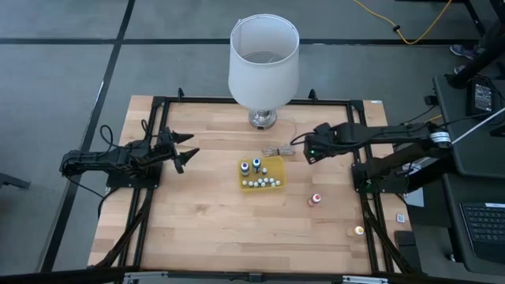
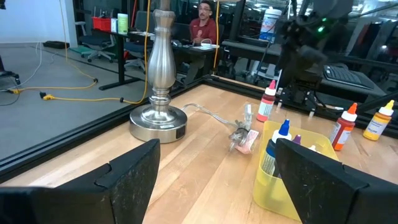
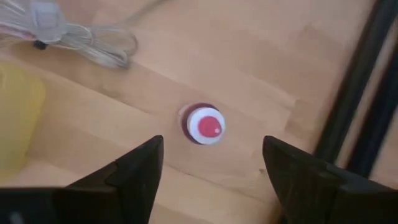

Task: Pick & Place food coloring
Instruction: Put the large pink food coloring bottle into the yellow bin

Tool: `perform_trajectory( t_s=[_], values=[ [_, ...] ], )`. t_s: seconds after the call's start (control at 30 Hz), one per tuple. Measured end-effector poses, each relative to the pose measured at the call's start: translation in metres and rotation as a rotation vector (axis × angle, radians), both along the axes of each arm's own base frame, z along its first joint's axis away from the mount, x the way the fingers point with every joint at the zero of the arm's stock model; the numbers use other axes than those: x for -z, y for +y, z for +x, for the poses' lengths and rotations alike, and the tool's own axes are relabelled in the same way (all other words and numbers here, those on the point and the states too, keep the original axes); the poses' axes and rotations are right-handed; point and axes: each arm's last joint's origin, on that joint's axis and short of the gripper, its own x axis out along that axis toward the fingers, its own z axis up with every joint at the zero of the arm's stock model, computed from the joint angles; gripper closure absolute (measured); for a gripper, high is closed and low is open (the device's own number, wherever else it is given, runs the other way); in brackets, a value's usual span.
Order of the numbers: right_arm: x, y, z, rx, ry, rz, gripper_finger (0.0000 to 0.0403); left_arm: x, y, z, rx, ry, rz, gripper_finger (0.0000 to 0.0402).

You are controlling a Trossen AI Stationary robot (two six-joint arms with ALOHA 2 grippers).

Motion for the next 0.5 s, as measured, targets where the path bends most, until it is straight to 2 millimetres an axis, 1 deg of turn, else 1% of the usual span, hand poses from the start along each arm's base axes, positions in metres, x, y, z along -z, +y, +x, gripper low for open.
perform_trajectory(
  t_s=[0.17,0.33,0.5],
  values=[
    [0.019,-0.01,0.003,0.037,-0.052,0.058,0.0125,0.0,0.0,0.0,0.0,0.0,0.0,0.009],
    [0.033,-0.018,0.002,0.077,-0.074,0.061,0.0124,0.0,0.0,0.0,0.0,0.0,0.0,0.0091],
    [0.042,-0.025,-0.002,0.107,-0.061,0.061,0.0124,0.0,0.0,0.0,0.0,0.0,0.0,0.0089]
  ],
)
